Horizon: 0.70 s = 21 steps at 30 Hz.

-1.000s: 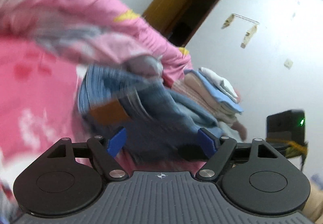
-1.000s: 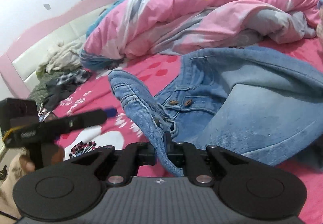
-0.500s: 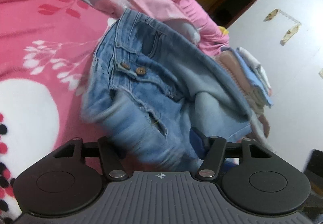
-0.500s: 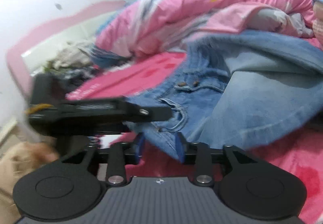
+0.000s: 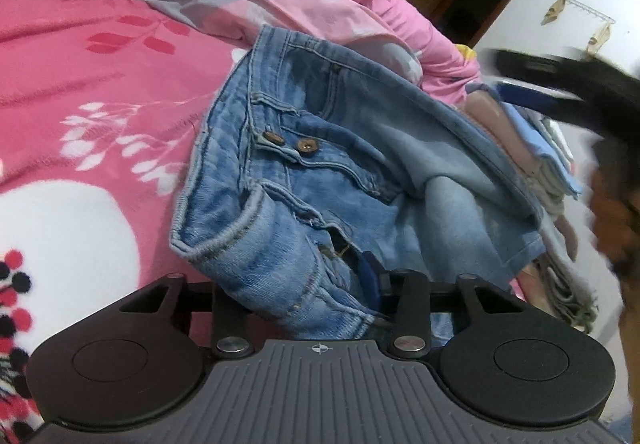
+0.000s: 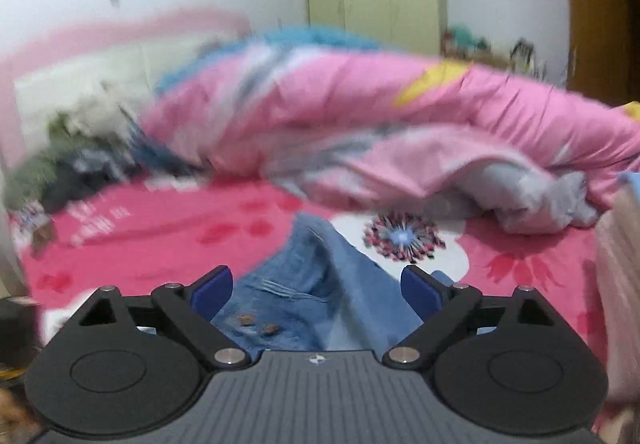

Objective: Fold clothes
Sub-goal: 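Grasp the jeans waistband with the left gripper while the right gripper holds the other waistband end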

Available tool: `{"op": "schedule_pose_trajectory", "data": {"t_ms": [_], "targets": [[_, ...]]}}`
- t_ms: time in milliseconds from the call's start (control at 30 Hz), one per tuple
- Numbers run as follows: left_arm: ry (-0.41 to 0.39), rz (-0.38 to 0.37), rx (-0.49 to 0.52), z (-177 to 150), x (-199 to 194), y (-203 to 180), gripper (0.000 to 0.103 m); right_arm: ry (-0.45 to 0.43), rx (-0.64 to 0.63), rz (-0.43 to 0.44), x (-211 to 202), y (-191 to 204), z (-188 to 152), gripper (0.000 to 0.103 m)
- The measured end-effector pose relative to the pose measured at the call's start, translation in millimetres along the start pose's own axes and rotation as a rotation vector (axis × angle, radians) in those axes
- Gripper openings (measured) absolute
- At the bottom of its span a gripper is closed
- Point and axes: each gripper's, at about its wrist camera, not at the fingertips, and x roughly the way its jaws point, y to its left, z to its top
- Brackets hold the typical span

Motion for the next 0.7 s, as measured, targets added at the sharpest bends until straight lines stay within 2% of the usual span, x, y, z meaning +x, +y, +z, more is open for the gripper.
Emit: {"op": "schedule_pose_trajectory", "data": {"t_ms": [33,133,167,200,267,300,400,533,700], "targets": [[0.002,-0.005,-0.002,1,0,2,0.036,0.044,-0.016,-0.02,23,-4,7,0.092],[-0.004,-0.023,-0.01,1,1,5,0.03,0.15,-0.026,-0.059,76,-13,13,0.077],[-0.009,-0.026,-0.008,1,2,6,0.028,0.195,-0.007,-0.061,91,-18,11,0.064],[-0.013,-0.03,-0.004,0,2,6,0.028,0.226,0.003,-0.065,100,-22,7,0.055],[-0.015,-0.027,0.003,0,5,7,0.025,0.258,0.017,-0.081,111,-29,-1,0.044],[-0.018,-0.027,0.003,1,5,7,0.024,0.253,0.025,-0.088,111,-31,-4,0.03],[-0.047,-0.032,0.004,1,3,8,0.015,0.203,0.069,-0.093,99,-37,-6,0.014],[-0.105,-0.047,0.023,4,-8,2,0.011,0.137,0.086,-0.098,80,-40,-2,0.012],[-0.162,-0.043,0.035,11,-27,-5,0.009,0.026,0.087,-0.08,43,-39,20,0.005]]}}
